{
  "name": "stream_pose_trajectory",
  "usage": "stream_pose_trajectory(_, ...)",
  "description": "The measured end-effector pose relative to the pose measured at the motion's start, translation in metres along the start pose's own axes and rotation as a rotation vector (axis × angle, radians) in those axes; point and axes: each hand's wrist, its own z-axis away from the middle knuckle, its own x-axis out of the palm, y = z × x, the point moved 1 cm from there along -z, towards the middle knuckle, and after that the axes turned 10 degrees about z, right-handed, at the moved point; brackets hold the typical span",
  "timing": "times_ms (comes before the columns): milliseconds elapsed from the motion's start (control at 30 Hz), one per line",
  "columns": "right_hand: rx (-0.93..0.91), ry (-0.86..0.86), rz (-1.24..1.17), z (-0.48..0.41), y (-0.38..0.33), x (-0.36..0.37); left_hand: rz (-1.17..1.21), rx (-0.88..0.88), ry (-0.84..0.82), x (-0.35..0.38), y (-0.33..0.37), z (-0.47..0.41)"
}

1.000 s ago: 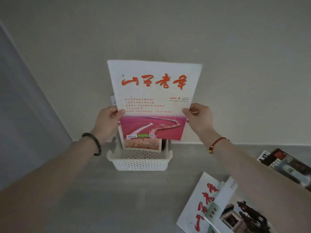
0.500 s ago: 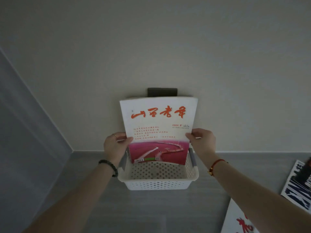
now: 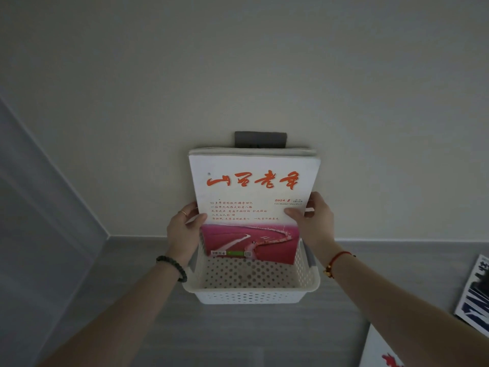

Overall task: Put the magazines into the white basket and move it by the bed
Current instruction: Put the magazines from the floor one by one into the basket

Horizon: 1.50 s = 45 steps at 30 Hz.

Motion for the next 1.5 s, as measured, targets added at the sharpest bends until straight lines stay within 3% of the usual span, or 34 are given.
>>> stream_pose_trajectory(233,-0.033,-0.046,0.083,-0.004,-0.001,-0.008,-0.135,0.062,0.037,0.008,0.001,0.001)
stream_pose_trajectory(367,-0.124,-0.224,0.333,0.003,0.0,-0.02,-0.113,-0.034,0.103,0.006,-0.001,0.013)
stream_pose_trajectory(500,-0.159,-0.264,0.451,0.014,0.013,-0.053,-0.056,-0.094,0.15,0.004,0.003,0.032)
stream_pose_trajectory(767,-0.058,-0.206,0.47,0.053,0.068,-0.165,-0.09,-0.03,-0.081,0.054,0.027,0.09)
stream_pose_trajectory(1000,0.115,-0.182,0.451,0.089,0.132,-0.271,0.059,-0.19,-0.257,0.154,0.023,0.158)
stream_pose_trajectory(1167,0.225,-0.15,0.461,0.103,0.182,-0.338,0.028,-0.236,-0.354,0.224,0.0,0.193)
stream_pose_trajectory(1500,0.323,-0.131,0.673,0.108,0.288,-0.399,-0.082,-0.249,-0.53,0.32,-0.046,0.242)
